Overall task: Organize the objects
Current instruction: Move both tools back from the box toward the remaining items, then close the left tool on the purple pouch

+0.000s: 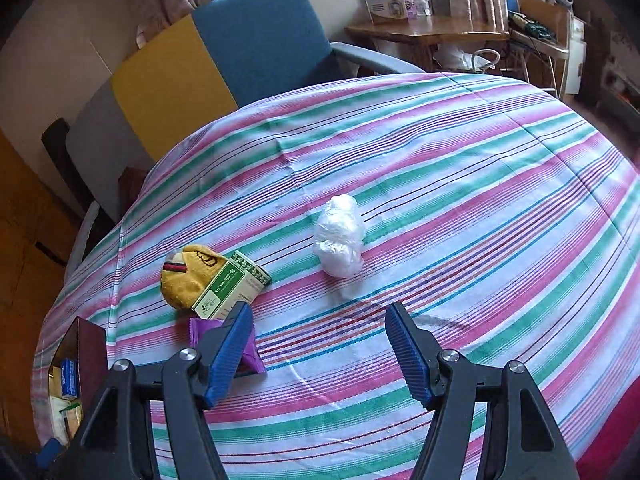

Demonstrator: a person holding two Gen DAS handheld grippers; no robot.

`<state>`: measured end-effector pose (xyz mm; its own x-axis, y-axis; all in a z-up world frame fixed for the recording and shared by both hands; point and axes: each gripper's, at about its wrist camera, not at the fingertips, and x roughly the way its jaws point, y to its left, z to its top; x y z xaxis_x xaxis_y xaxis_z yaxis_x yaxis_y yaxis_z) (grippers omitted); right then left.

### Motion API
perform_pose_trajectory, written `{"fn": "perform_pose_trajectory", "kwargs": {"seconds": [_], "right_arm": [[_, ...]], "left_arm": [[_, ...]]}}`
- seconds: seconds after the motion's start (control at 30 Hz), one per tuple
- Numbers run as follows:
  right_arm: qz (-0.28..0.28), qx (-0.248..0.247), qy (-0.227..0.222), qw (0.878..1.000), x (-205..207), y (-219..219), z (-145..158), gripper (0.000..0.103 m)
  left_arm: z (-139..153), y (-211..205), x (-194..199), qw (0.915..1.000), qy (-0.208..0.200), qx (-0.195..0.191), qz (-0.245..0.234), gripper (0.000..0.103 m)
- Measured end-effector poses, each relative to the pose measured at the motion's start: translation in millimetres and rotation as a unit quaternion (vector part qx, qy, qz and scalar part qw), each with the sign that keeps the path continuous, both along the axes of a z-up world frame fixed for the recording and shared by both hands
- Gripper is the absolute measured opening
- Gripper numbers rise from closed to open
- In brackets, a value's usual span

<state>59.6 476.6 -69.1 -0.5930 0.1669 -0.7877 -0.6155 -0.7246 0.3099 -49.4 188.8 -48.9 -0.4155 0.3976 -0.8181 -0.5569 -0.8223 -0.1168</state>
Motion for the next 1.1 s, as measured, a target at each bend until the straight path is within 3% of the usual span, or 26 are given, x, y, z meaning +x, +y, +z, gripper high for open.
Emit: {"fn": "perform_pose_trajectory", "kwargs": {"seconds": [0.27,0.37,0.6,0.83,1.03,1.1], "right_arm": [[-0.008,-0.014,0.004,1.0,1.1,1.9,-1.1,0.072],[-0.02,-0.018,0.013,1.0,6.1,6.0,1.4,0.072],[-0.061,-0.057,0.045,0.996,17.9,24.0,0.8,0.074],[-0.068,-0.084,0.057,0.992,19.5,30.3,-2.9,0.074],[-0.063,-0.094,0.055,0.992,16.2,30.3,-6.4,0.074],[-0.063,-0.091,0.053,0.992,15.4,31.3,-6.6,0.074]], "left_arm": [[-11.2,50.4,-11.1,0.9988,-0.035,0.008,-0.035,0.05],[-17.8,73.3,-17.3,0.9962,-0.067,0.024,-0.05,0.05],[-34.1,140.6,-27.6,0.9924,-0.089,0.028,-0.08,0.05],[-58.6,183.0,-54.8,0.9862,-0.142,0.053,-0.065,0.052],[-79.7,211.8,-74.3,0.9848,-0.158,0.048,-0.055,0.053],[-84.1,215.2,-76.4,0.9844,-0.159,0.048,-0.059,0.047]]}}
